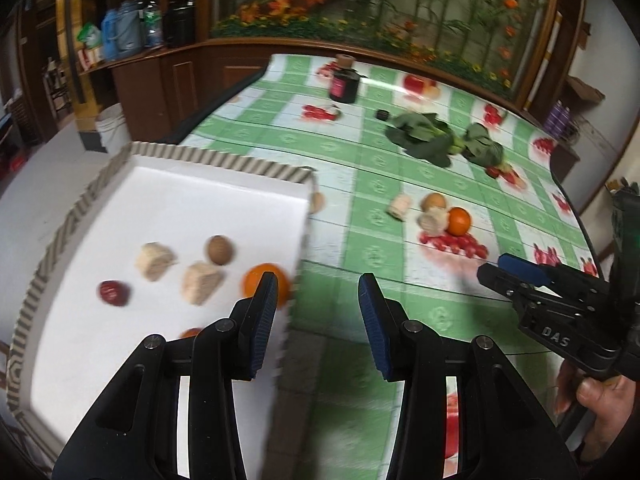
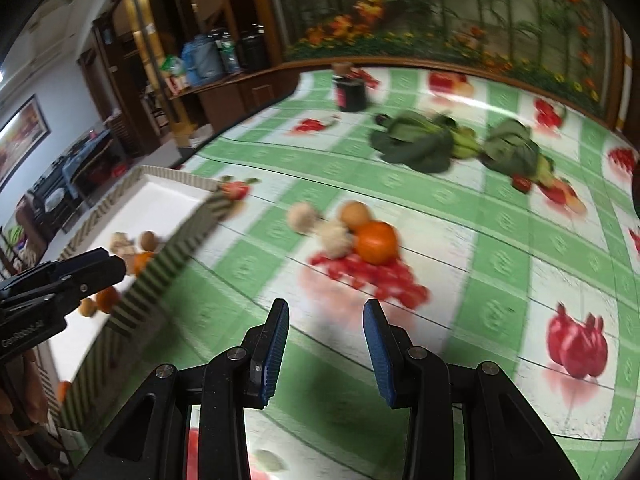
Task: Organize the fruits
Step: 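Move both open tools back over the remaining fruits, then grasp an orange with the right tool while the left tool grasps a beige block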
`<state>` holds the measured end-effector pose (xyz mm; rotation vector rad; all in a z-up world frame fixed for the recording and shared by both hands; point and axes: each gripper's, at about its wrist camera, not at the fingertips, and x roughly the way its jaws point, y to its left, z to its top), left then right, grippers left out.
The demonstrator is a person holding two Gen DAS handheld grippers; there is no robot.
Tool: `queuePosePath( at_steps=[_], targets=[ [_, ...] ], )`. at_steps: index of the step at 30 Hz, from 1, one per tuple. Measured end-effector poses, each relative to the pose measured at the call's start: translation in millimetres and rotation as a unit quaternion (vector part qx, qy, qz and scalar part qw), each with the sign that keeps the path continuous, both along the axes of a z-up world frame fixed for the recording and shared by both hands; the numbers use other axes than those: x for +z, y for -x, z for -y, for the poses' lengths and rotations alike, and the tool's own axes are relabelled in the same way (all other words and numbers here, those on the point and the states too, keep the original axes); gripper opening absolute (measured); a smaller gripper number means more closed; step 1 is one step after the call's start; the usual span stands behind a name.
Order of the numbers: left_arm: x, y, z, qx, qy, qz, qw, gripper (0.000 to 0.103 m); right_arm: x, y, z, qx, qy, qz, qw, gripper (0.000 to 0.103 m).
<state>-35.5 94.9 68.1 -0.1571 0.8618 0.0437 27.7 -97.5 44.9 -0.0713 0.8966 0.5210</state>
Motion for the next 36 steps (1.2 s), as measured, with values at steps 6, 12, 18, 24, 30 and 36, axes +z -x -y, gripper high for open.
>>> queuePosePath(
  at_steps=[6, 12, 18, 24, 30, 36],
  targets=[
    [-3.2, -18.1, 19.9, -0.02, -0.004, -0.009, 0.9997, 0.042, -11.2, -19.0, 14.5, -0.014, 0.006, -0.009, 1.0, 0.038],
    [-8.2, -37.1, 31.2, -0.032, -0.007, -0.023, 0.9992, 0.042, -19.4, -40.0, 6.5, -0.002, 0.023, -0.013, 1.0, 0.038],
    [-17.0, -59.5, 40.2, -0.039, -0.019, -0.038, 0.9983, 0.041, -22.2, -60.5, 0.1, 0.009, 0.034, -0.007, 0.999, 0.038],
    [-26.6, -80.1, 52.6, -0.062, -0.029, -0.058, 0.996, 0.041, -26.1, -71.5, -5.8, 0.032, 0.029, 0.0, 0.999, 0.036],
    [-30.8, -104.5, 57.2, -0.066, -0.033, -0.068, 0.9949, 0.041, -25.8, -68.7, 4.0, 0.044, -0.011, -0.015, 0.999, 0.031],
    [-36.8, -123.0, 63.7, -0.075, -0.047, -0.077, 0.9931, 0.041, -25.9, -74.8, 22.8, 0.018, -0.032, -0.028, 0.999, 0.031]
  ],
)
